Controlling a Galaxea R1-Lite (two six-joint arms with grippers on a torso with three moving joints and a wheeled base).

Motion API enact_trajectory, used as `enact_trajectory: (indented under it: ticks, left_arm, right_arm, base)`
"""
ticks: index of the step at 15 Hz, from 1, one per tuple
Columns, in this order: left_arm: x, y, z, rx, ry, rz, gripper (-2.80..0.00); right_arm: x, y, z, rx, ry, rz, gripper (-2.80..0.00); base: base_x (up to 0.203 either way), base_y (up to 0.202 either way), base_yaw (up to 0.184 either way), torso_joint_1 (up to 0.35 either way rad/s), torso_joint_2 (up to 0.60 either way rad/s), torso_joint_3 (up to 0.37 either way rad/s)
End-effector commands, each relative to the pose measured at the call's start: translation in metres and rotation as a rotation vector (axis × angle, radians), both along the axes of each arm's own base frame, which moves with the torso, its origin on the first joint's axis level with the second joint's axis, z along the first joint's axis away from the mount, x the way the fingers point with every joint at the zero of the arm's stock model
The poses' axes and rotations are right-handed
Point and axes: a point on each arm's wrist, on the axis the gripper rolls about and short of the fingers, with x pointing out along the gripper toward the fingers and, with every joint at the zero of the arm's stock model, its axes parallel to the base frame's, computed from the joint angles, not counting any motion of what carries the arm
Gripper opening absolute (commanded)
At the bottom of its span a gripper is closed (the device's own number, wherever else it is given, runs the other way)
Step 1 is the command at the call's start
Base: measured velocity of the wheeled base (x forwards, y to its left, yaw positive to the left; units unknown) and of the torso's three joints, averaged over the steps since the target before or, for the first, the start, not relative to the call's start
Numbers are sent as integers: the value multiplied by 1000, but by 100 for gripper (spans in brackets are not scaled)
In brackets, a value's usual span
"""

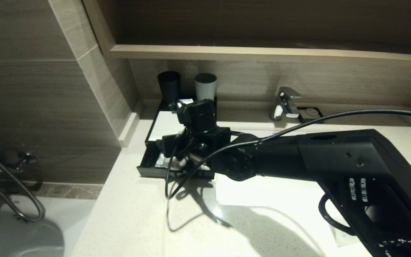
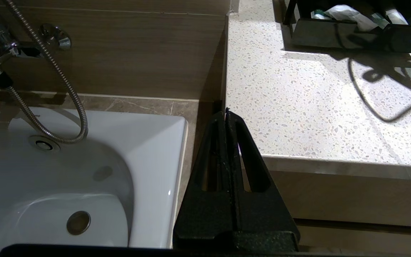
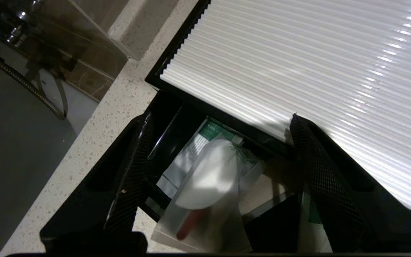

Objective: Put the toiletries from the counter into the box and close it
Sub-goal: Place the bathroom toiletry into the drawer, then pick up the bathroom toiletry

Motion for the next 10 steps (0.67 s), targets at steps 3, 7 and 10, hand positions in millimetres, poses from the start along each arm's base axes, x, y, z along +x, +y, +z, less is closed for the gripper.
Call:
enact_trajectory:
  ticks: [3,7,10]
  left_arm:
    - [0,0,0,0,0,1,-280]
    - [0,0,0,0,0,1,-280]
    - [0,0,0,0,0,1,-280]
  right_arm:
    - [-7,-8,16,18,-3,-7,0]
    - [-18,-15,17,22,37,-3,-280]
    - [-33,-9,11,10,71,34,-280]
  base:
    - [0,0,0,0,0,0]
    - [0,0,0,0,0,0]
    - [0,0,0,0,0,0]
